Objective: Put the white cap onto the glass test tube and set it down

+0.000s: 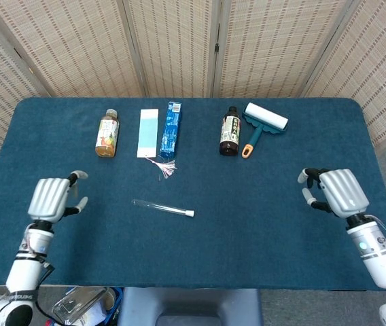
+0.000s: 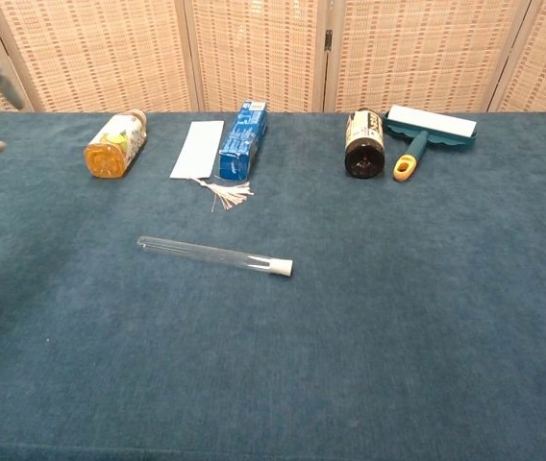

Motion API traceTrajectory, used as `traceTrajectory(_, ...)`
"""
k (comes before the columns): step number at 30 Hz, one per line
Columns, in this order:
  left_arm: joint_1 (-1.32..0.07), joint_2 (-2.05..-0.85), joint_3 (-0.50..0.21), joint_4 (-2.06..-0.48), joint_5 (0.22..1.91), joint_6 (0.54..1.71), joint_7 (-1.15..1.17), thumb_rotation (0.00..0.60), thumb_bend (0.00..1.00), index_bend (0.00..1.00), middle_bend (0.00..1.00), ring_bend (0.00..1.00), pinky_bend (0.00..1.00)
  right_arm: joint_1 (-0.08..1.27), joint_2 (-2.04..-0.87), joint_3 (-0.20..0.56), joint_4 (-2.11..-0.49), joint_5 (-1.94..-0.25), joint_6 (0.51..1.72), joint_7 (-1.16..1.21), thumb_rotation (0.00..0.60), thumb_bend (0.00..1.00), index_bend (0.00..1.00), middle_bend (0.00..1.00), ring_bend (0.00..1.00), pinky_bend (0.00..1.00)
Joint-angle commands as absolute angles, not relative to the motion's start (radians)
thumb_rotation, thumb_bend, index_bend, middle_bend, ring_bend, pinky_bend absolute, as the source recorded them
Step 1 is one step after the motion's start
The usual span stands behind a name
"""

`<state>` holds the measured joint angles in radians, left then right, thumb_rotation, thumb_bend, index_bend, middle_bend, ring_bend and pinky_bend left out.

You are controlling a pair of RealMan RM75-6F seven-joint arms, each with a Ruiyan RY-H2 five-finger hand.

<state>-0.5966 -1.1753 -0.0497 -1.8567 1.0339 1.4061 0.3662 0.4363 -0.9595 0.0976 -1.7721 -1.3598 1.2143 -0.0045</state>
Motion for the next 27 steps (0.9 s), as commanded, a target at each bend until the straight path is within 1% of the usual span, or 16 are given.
traceTrajectory(1, -0.503, -1.145, -0.003, -1.799, 1.128, 1.496, 0.291, 0.6, 0.27, 0.33, 0.55, 0.56, 0.62, 0.346, -1.015, 0.056, -1.695, -1.415, 1.331, -0.033, 0.6, 0.42, 0.44, 0.5, 0.52, 0.69)
traceTrajectory(5, -0.421, -1.153, 0.019, -1.755, 1.196, 1.583, 0.259, 0.6, 0.27, 0.33, 0.5, 0.5, 0.54, 0.275, -1.062, 0.028, -1.628, -1.445, 1.415, -0.005, 0.6, 0.41, 0.43, 0.49, 0.51, 0.67)
traceTrajectory(9, -0.352, -1.162, 0.043, -1.74, 1.245, 1.638, 0.255, 0.6, 0.27, 0.32, 0.49, 0.49, 0.51, 0.214, -1.09, 0.005, -1.593, -1.459, 1.469, 0.036, 0.6, 0.41, 0.43, 0.49, 0.51, 0.67)
traceTrajectory(13, -0.296, -1.161, 0.051, -1.749, 1.276, 1.676, 0.261, 0.6, 0.27, 0.32, 0.48, 0.49, 0.48, 0.166, -1.101, -0.008, -1.579, -1.469, 1.51, 0.061, 0.6, 0.41, 0.43, 0.49, 0.51, 0.67)
traceTrajectory(18, -0.264, -1.164, 0.048, -1.756, 1.307, 1.689, 0.307, 0.6, 0.27, 0.32, 0.48, 0.49, 0.46, 0.132, -1.092, -0.008, -1.589, -1.475, 1.537, 0.062, 0.6, 0.4, 0.43, 0.49, 0.51, 0.67)
traceTrajectory(27, -0.233, -1.163, 0.02, -1.794, 1.306, 1.659, 0.356, 0.6, 0.27, 0.31, 0.47, 0.49, 0.46, 0.091, -1.059, -0.003, -1.639, -1.476, 1.558, 0.055, 0.6, 0.38, 0.43, 0.49, 0.51, 0.67)
